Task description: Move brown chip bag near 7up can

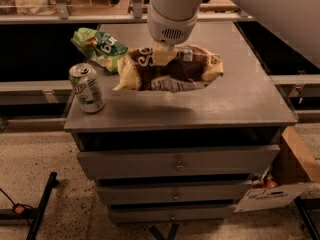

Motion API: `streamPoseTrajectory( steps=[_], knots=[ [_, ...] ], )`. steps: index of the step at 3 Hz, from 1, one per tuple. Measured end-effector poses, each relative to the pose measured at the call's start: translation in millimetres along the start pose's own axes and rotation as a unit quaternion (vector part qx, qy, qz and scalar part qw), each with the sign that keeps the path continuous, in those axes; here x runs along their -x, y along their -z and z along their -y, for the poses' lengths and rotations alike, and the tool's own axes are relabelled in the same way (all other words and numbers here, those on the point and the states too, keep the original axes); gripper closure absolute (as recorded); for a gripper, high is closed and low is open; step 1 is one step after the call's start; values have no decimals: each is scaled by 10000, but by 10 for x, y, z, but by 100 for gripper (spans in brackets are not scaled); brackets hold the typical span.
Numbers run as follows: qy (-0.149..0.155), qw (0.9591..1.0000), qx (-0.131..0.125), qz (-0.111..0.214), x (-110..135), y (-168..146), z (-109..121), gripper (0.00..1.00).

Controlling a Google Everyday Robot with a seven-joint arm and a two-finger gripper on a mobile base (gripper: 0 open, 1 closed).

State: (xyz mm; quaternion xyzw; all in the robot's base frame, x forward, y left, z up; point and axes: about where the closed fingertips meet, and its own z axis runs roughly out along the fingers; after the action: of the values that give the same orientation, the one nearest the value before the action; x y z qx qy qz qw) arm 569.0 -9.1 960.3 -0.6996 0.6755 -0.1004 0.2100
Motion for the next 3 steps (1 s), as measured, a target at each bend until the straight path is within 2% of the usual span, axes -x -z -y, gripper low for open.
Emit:
streamPoseTrajectory(
  steps=[1,3],
  knots=[
    [24,10000,-17,-48,67,-42,0,82],
    [-50,9999,29,-116,155,-188,53,36]
  ],
)
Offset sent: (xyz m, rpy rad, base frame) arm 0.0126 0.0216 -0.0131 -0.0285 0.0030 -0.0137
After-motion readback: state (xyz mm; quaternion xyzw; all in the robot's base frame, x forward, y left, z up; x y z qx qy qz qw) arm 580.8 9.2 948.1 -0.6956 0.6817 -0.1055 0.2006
